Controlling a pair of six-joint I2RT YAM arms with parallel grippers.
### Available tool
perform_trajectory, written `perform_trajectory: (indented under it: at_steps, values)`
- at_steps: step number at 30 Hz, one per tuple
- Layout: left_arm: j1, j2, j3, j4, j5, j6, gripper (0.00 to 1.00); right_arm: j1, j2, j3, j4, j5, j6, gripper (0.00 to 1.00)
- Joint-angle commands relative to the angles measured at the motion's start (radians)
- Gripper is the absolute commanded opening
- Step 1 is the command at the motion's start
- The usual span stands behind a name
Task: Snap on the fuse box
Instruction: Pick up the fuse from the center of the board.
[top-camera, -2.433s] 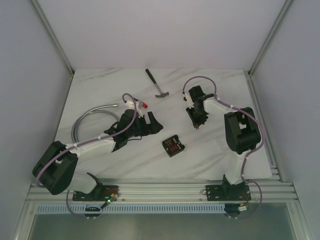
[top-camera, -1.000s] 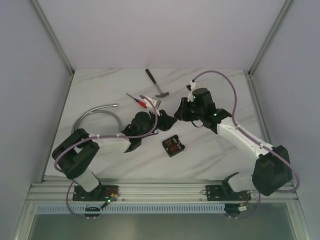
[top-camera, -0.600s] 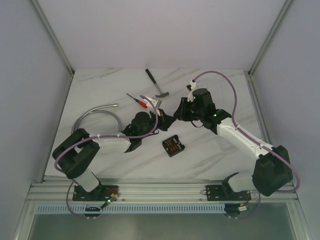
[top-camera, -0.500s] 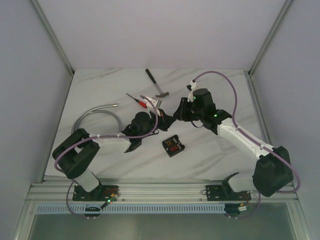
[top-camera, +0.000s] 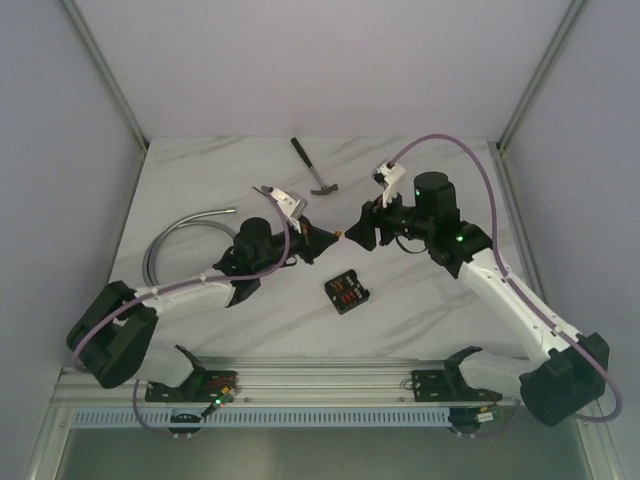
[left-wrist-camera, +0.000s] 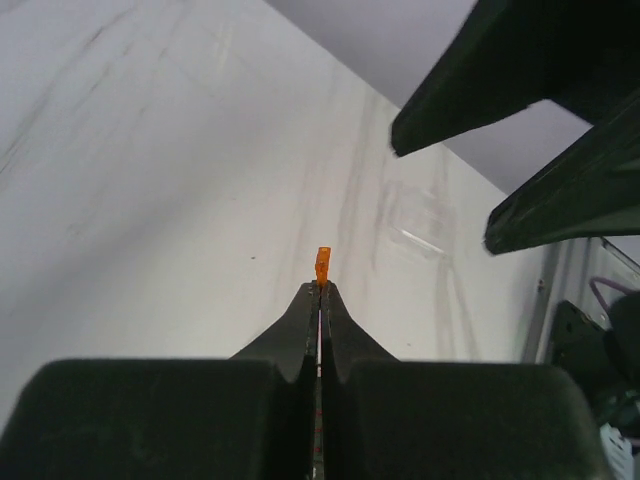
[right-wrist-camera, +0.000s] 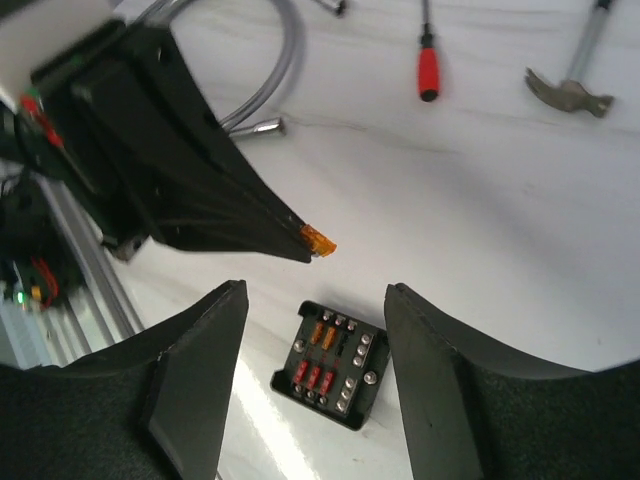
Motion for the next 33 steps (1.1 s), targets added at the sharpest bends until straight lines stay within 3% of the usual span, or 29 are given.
perform_trajectory:
  at_steps: [1, 6, 10, 33]
  values:
    - [0.016, -0.095, 0.022, -0.117, 0.186, 0.098, 0.00, -0.001, -0.030, 0.041, -0.069, -0.201, -0.231, 0.64]
    - [0.023, -0.140, 0.054, -0.203, 0.323, 0.145, 0.00, -0.001, -0.028, 0.051, -0.102, -0.298, -0.330, 0.63]
    - [0.023, -0.153, 0.076, -0.247, 0.410, 0.166, 0.00, -0.001, -0.009, 0.066, -0.131, -0.396, -0.374, 0.56]
    - [0.024, -0.162, 0.072, -0.159, 0.513, 0.118, 0.00, 0.002, 0.057, 0.088, -0.227, -0.515, -0.456, 0.35]
